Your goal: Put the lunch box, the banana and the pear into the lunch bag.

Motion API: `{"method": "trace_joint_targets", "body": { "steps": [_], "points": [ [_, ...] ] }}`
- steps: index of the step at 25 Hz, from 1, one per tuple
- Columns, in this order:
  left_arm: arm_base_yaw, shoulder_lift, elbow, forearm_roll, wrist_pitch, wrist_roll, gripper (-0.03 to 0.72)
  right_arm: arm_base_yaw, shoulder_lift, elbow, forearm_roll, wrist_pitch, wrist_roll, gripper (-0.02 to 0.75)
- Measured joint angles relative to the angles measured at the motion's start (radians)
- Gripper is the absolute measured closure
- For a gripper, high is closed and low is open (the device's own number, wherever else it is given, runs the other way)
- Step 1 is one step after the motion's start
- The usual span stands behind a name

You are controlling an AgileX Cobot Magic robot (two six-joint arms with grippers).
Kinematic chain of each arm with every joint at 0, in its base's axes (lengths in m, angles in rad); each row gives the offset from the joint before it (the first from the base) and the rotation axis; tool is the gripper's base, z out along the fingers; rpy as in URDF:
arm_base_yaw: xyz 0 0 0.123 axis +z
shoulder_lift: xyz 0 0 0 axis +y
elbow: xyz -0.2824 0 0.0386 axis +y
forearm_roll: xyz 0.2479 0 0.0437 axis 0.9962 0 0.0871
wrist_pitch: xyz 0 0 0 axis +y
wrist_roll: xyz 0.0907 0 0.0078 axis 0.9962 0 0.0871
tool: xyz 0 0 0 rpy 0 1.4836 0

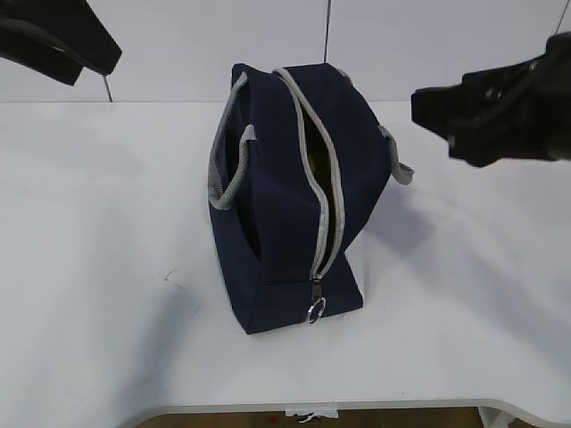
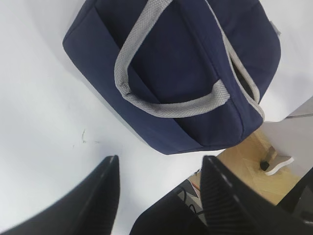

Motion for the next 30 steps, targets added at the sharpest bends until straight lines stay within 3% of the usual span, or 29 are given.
{"method": "trace_joint_targets", "body": {
  "steps": [8, 15, 30],
  "points": [
    [0.000, 0.000, 0.000, 0.000, 0.000, 0.000, 0.286, 0.101, 0.002, 0.236, -0.072, -0.325, 0.030, 0.287],
    [0.000, 0.000, 0.000, 0.001, 0.000, 0.000, 0.286, 0.114, 0.026, 0.386, -0.319, -0.482, 0.247, 0.287],
    [0.000, 0.000, 0.000, 0.022, 0.000, -0.002, 0.287, 0.114, 0.332, 0.426, -0.437, -0.622, 0.337, 0.287]
  ]
}}
